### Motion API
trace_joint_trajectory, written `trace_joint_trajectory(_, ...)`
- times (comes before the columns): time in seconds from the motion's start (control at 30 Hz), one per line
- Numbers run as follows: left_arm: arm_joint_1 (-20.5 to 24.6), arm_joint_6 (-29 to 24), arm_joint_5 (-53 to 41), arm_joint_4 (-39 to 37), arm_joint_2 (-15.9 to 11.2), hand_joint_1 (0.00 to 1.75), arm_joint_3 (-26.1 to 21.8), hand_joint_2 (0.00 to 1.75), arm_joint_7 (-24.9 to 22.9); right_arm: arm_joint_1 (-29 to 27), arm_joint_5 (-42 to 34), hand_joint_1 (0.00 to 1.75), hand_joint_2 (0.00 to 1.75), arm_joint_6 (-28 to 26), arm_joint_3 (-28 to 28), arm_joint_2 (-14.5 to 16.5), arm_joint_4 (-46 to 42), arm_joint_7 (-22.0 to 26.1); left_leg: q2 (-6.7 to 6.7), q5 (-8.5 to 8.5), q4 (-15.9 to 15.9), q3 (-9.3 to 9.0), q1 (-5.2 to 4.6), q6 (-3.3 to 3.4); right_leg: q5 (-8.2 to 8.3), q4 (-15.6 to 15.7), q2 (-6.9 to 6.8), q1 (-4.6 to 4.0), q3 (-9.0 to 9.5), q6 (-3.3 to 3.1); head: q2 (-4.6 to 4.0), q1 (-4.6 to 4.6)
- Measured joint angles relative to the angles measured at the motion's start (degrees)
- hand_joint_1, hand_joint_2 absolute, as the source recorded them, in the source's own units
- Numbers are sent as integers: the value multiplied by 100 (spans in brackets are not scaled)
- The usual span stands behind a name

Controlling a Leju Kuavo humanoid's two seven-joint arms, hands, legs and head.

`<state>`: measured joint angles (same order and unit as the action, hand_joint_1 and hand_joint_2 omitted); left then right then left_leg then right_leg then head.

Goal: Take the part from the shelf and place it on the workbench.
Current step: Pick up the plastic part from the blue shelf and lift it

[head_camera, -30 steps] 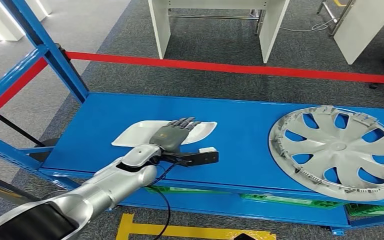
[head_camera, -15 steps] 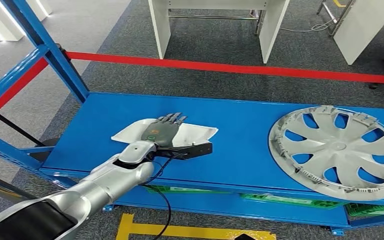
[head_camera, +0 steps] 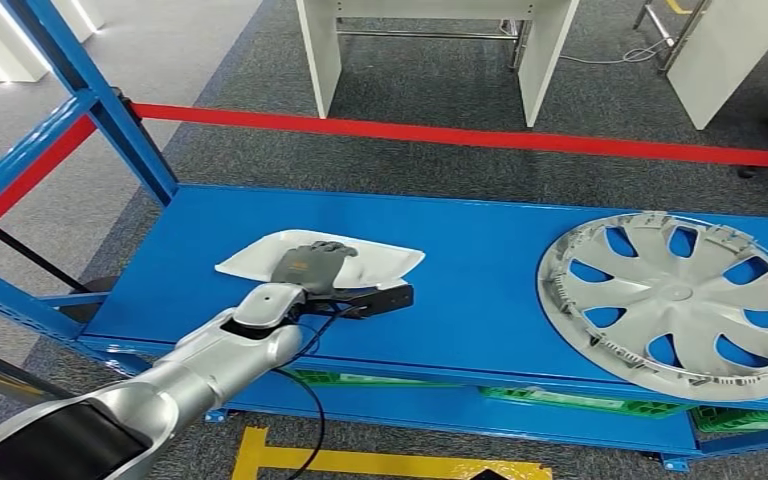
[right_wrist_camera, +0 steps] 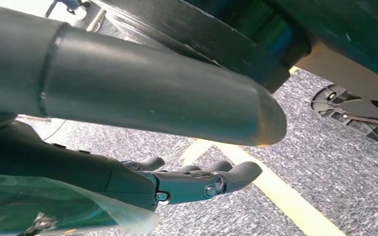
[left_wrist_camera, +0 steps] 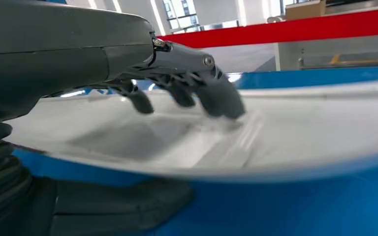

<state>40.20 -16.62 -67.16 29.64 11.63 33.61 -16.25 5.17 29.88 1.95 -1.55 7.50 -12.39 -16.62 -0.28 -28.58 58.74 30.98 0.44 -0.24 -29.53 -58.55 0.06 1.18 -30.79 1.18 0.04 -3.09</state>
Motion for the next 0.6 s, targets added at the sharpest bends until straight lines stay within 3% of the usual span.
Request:
trace_joint_trajectory(0.2,-16,-82,-103,-22,-26,175,-38,175,69,-19,25,0,0,-32,2,0,0,-2,0,-1,0,2,-1,0,0,0,0,0,-1,0,0,0)
trace_joint_trajectory(0.37,-90,-579,-184,-22,-37,175,-99,175,283,-27,61,0,0,-55,2,0,0,7,0,-1,0,2,-1,1,-1,0,-1,0,-1,0,0,0)
trace_joint_trajectory(0.5,-201,-1122,-115,16,-51,175,-147,175,763,-35,86,0,0,-58,2,0,0,29,0,0,0,2,-1,1,0,0,-3,0,-1,0,0,0)
trace_joint_trajectory(0.6,-314,-1600,228,84,-73,175,-223,175,1508,-38,106,0,0,-57,2,0,0,87,0,0,0,3,-1,1,-1,0,-3,0,-1,0,0,-1)
